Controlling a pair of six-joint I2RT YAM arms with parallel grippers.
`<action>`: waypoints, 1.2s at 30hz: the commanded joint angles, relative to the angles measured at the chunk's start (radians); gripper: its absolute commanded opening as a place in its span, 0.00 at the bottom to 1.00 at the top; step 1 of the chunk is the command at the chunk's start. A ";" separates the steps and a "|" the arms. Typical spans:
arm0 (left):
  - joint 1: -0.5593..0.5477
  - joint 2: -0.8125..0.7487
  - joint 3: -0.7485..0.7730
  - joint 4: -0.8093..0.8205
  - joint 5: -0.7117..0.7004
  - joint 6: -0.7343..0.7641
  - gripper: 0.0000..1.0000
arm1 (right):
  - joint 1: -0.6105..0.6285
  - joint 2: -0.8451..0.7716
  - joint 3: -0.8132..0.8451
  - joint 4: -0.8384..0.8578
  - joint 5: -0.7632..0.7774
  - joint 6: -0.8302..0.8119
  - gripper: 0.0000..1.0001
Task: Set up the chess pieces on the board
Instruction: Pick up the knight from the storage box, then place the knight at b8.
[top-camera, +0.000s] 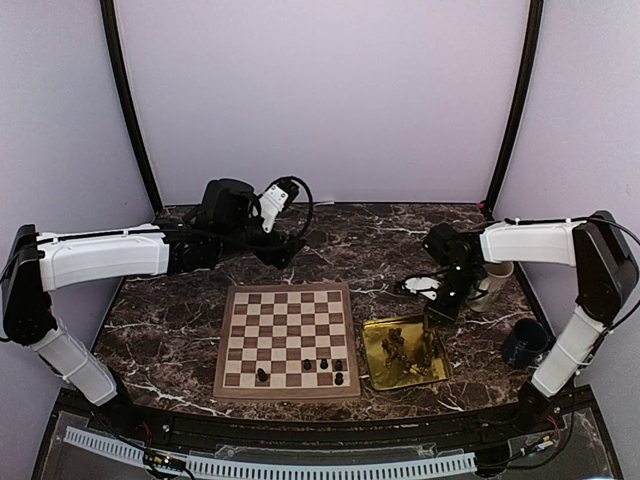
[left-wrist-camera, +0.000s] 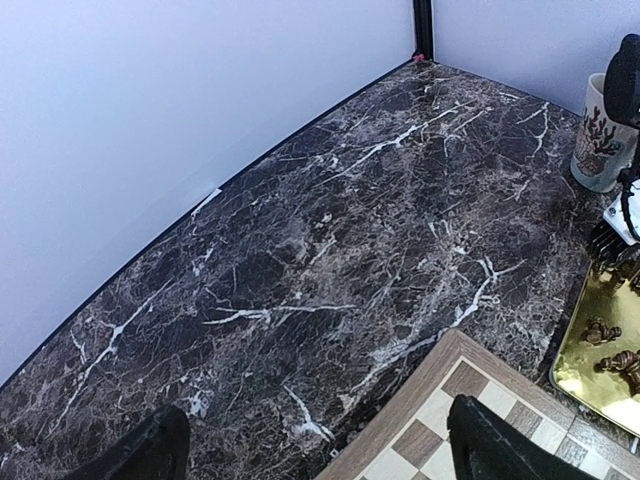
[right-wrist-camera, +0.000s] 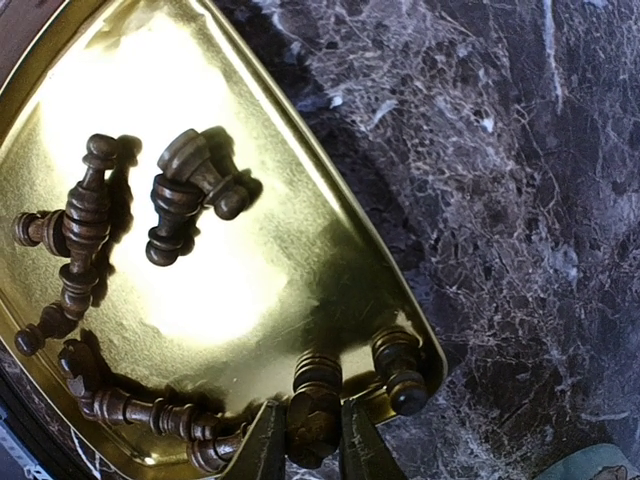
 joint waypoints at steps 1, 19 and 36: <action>0.000 -0.036 -0.002 -0.005 0.049 0.017 0.92 | 0.025 0.002 -0.009 -0.012 0.001 0.000 0.17; 0.043 -0.027 0.059 -0.071 -0.032 -0.116 0.93 | 0.173 -0.069 0.305 -0.208 -0.093 -0.060 0.14; 0.123 -0.075 0.025 -0.035 -0.106 -0.120 0.94 | 0.610 0.261 0.784 -0.379 -0.036 -0.078 0.14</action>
